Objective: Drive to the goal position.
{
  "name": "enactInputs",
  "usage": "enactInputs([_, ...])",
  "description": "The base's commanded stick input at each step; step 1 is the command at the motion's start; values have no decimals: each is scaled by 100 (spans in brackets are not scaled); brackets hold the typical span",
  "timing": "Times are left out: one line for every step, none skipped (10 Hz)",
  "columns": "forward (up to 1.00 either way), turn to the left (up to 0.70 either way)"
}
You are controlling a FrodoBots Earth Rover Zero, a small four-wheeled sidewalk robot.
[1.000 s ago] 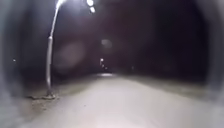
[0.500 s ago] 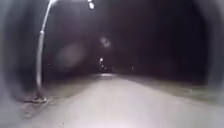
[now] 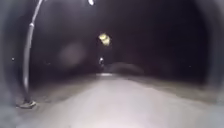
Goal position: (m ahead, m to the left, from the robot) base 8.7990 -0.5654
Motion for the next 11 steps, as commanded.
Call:
enactInputs([70, 13])
enactInputs([70, 9])
enactInputs([70, 1])
enactInputs([70, 0])
enactInputs([70, 0])
enactInputs([70, 0])
enactInputs([70, 0])
enactInputs([70, 0])
enactInputs([70, 0])
enactInputs([70, 0])
enactInputs([70, 0])
